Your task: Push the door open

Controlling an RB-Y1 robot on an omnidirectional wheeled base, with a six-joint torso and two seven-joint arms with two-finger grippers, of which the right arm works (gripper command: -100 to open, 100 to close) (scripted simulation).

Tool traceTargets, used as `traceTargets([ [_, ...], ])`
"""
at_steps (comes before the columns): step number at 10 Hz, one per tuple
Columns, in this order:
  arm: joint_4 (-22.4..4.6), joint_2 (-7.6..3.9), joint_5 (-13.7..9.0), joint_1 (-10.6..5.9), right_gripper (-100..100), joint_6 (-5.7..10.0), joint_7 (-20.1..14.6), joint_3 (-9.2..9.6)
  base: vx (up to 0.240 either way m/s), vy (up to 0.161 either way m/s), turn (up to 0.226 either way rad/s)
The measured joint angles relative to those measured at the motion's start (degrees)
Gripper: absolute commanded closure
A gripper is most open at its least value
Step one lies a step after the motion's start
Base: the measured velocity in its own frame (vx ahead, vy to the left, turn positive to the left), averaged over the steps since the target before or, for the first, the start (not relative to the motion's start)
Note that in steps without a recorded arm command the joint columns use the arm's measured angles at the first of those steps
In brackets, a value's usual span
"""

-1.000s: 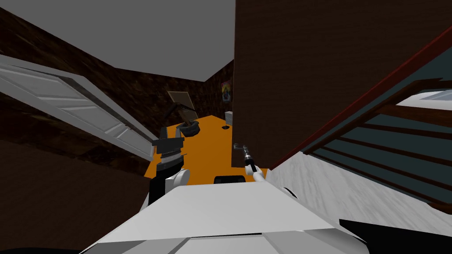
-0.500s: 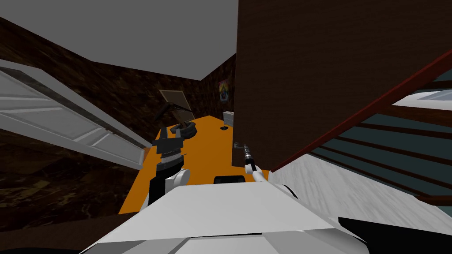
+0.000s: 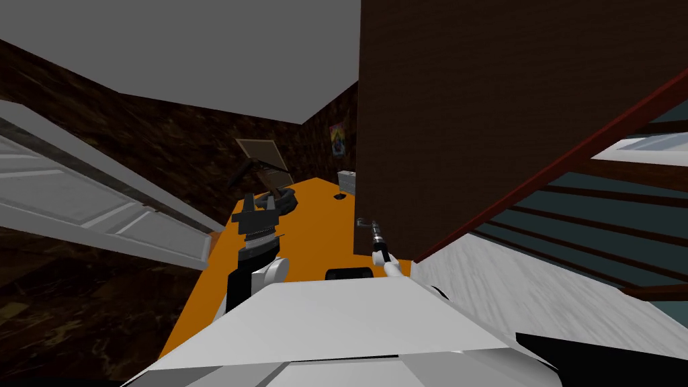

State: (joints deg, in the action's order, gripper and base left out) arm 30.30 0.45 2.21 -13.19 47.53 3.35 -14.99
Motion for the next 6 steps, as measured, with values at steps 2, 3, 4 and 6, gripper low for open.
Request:
traceTargets([
  [2, -0.1, 0.29, -0.6, -0.25, 100, -0.09, 0.7, -1.05, 0.146, 0.127, -0.087],
  [3, 0.5, 0.45, -0.9, 0.15, 100, -0.26, 0.9, -1.47, 0.126, 0.133, -0.098],
  [4, -0.8, 0.27, -1.3, -0.65, 100, 0.48, 1.2, -2.16, 0.106, 0.098, -0.049],
  [6, 1.0, 1.14, -1.5, 0.18, 100, -0.17, 1.7, -2.56, 0.081, 0.124, -0.009],
])
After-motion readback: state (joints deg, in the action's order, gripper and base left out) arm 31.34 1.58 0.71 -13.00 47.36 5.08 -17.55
